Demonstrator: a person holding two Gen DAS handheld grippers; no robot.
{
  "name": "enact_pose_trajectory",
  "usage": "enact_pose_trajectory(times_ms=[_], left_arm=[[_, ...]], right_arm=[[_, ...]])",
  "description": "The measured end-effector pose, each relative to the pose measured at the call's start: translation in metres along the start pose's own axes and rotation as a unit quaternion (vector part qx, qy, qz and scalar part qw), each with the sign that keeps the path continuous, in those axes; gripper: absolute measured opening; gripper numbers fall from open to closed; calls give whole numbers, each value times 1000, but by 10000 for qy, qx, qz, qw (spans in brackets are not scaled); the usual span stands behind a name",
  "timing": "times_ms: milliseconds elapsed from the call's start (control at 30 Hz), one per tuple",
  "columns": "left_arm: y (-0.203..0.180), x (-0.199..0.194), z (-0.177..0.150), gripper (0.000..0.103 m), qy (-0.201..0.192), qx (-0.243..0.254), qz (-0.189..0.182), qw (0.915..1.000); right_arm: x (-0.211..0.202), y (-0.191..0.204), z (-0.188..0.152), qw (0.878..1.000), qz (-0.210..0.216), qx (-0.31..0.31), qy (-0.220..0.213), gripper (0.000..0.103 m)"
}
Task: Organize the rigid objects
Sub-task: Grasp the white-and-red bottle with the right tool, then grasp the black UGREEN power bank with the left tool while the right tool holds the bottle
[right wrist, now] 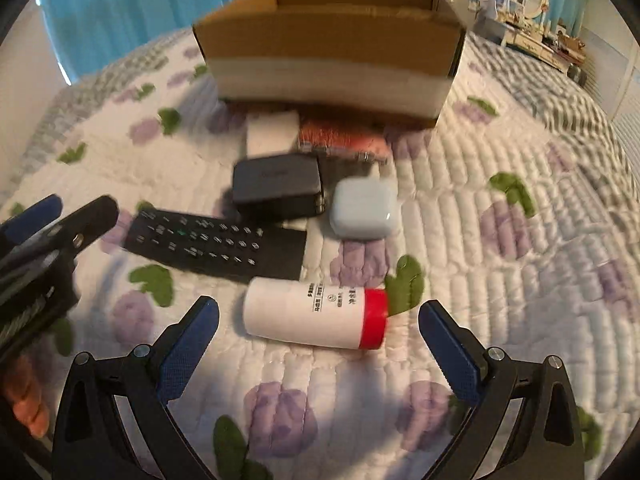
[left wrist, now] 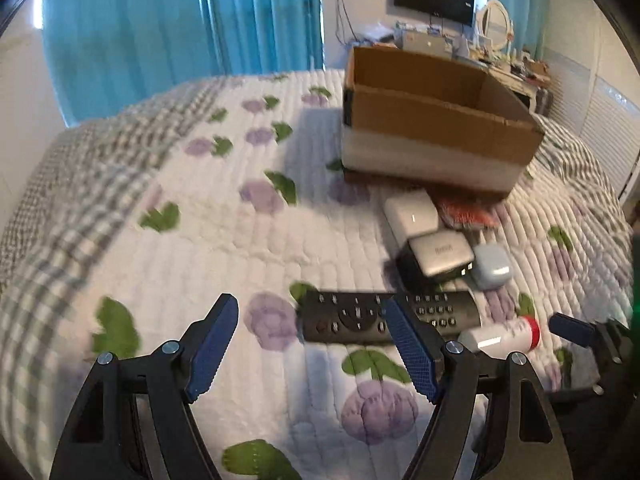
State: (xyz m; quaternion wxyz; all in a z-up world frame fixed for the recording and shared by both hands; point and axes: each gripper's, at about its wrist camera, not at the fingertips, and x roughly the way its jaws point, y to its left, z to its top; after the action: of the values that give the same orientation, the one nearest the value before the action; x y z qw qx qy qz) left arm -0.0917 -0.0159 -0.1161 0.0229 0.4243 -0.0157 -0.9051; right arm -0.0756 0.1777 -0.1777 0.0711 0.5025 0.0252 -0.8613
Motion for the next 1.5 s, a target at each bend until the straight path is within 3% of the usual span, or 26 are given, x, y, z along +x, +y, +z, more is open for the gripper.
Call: enact_pose_trajectory(times_ms=[133, 200, 300, 433, 600, 800, 967, 1133, 1500], left_arm=[[2, 7, -3, 79, 125, -20, -61, 9999], [4, 9, -4, 79, 169, -51, -51, 9998], [3, 11, -2, 79, 249, -48, -43, 9997], [-6, 12, 3, 79, 354, 36, -197, 9992], [-27, 19, 14, 79, 492, 201, -461, 9975], [-55, 43, 34, 79, 729, -55, -673, 9950], [-75, 66, 40, 79, 920, -261, -792, 9923], [-93, 82, 44, 79, 989, -278, -869, 9909], [-108, 111, 44, 76, 1057, -222, -479, 9930]], right_arm=[[23, -3, 0, 9995, 106, 162, 250, 98], [28, -7, -1, 9991, 126, 208, 350, 79], [17, -12, -2, 9990, 263, 264, 244, 78], [-13, -28, 12, 9997, 104, 159, -138, 78], [-39, -67, 56, 9987, -138, 158, -473, 78], [-32, -83, 89, 9972, -260, 204, -666, 78], [-5, -85, 84, 9985, -199, 45, -503, 78], [8, -106, 79, 9984, -78, 396, -390, 78], [8, -116, 76, 9975, -97, 589, -389, 78]])
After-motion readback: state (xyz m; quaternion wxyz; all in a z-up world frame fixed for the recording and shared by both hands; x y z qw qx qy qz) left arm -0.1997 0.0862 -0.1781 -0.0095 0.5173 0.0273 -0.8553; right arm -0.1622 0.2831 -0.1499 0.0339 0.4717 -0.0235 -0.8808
